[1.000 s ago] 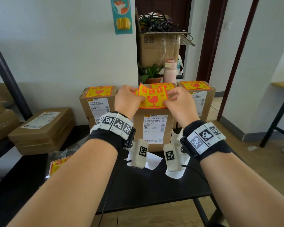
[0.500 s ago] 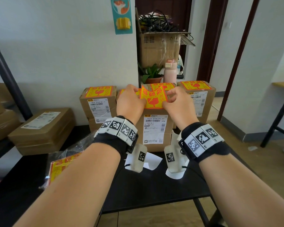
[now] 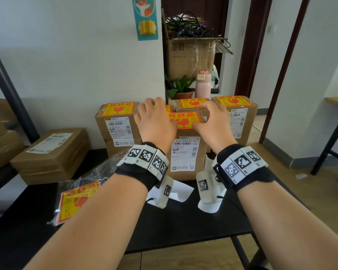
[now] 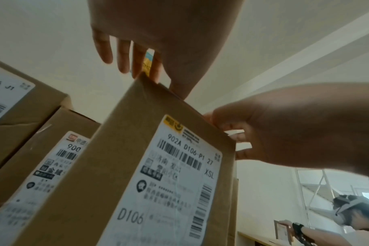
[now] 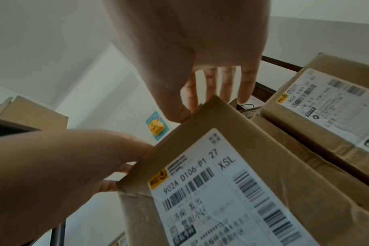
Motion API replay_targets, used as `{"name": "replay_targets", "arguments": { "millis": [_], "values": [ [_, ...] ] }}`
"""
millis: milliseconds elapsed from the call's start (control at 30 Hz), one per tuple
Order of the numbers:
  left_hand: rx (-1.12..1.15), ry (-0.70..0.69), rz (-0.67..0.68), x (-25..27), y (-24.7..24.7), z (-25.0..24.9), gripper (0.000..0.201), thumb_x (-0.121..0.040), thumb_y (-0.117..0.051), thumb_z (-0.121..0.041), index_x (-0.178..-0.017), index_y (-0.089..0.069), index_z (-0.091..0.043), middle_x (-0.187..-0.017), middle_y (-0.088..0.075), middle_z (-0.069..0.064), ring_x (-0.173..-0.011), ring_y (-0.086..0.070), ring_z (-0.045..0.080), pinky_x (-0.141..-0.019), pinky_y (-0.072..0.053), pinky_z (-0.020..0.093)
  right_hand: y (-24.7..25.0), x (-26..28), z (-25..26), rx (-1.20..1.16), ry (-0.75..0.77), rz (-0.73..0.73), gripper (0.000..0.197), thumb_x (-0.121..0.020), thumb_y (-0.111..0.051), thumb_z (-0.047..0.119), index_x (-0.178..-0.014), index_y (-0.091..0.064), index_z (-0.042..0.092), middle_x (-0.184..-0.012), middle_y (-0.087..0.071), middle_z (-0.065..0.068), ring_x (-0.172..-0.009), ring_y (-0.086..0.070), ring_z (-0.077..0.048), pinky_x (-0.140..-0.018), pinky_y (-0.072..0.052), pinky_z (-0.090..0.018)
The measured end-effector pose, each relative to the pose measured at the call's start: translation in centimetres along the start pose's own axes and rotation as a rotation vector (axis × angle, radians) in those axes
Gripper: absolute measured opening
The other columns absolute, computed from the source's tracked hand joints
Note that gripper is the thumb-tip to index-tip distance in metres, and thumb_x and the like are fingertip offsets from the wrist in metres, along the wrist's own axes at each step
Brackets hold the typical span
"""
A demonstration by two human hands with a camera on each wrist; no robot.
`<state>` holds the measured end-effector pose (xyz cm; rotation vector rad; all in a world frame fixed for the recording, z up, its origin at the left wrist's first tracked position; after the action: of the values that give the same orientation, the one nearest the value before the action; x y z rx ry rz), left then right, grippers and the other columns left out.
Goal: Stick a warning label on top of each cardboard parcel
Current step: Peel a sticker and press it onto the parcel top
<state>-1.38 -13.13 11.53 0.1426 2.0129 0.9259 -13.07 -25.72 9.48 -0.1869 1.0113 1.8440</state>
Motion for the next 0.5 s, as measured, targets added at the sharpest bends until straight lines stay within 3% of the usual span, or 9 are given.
{"name": "replay_targets", "arguments": {
  "millis": [100, 167, 300, 400, 500],
  "values": [
    [0.036, -0.146, 0.11, -0.5, -0.8, -1.1, 0.036, -0.085, -0.054, -0.015, -0.119, -0.058, -0.024, -0.129, -0.054, -0.004, -0.124, -0.041, 0.023, -0.105, -0.026, 0.043, -1.8, -0.4, 0.7, 0.058, 0.072, 0.125, 0.042, -0.083, -0.048, 0.032, -0.123, -0.062, 0.028, -0.14, -0.05, 0.003, -0.135, -0.038, -0.023, -0.11, -0.029, -0.041],
    [0.061, -0.214, 0.254, -0.4, -2.5, -1.8, 0.042, -0.088, -0.045, -0.009, -0.121, -0.063, -0.028, -0.131, -0.057, -0.006, -0.127, -0.042, 0.019, -0.108, -0.022, 0.043, -2.9, -0.3, 0.6, 0.019, 0.061, 0.186, 0.049, -0.085, -0.033, 0.033, -0.122, -0.065, 0.027, -0.136, -0.057, 0.002, -0.129, -0.047, -0.022, -0.109, -0.036, -0.047],
    [0.199, -0.154, 0.455, -0.2, -5.2, -0.5, 0.046, -0.097, -0.031, -0.014, -0.136, -0.053, -0.025, -0.141, -0.052, 0.0, -0.132, -0.042, 0.02, -0.11, -0.033, 0.045, -3.1, 0.2, -0.7, -0.124, -0.033, 0.173, 0.039, -0.099, -0.035, 0.024, -0.125, -0.064, 0.028, -0.136, -0.058, 0.006, -0.127, -0.049, -0.015, -0.109, -0.039, -0.041],
    [0.189, -0.133, 0.525, -0.2, -5.5, 0.0, 0.046, -0.1, -0.029, -0.018, -0.144, -0.044, -0.021, -0.149, -0.041, 0.004, -0.139, -0.035, 0.021, -0.114, -0.03, 0.044, -2.9, 0.2, -0.8, -0.183, -0.036, 0.136, 0.036, -0.1, -0.038, 0.023, -0.121, -0.066, 0.026, -0.135, -0.059, 0.007, -0.125, -0.051, -0.013, -0.108, -0.04, -0.038],
    [0.144, -0.143, 0.563, -0.2, -5.6, 0.1, 0.047, -0.101, -0.027, -0.022, -0.147, -0.038, -0.023, -0.155, -0.033, 0.003, -0.143, -0.028, 0.02, -0.116, -0.025, 0.045, -2.8, -0.1, -0.9, -0.218, -0.008, 0.103, 0.034, -0.1, -0.041, 0.018, -0.121, -0.068, 0.02, -0.131, -0.061, 0.005, -0.122, -0.052, -0.01, -0.106, -0.039, -0.027]
  ]
}}
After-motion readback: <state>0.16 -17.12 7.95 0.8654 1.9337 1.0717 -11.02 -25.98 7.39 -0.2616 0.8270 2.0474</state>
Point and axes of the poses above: each hand's wrist, its own x-axis away from the middle knuckle, its own y-axis out of the back of the hand, z = x × y, the point moved 9 cm from there along -x, towards the middle knuckle
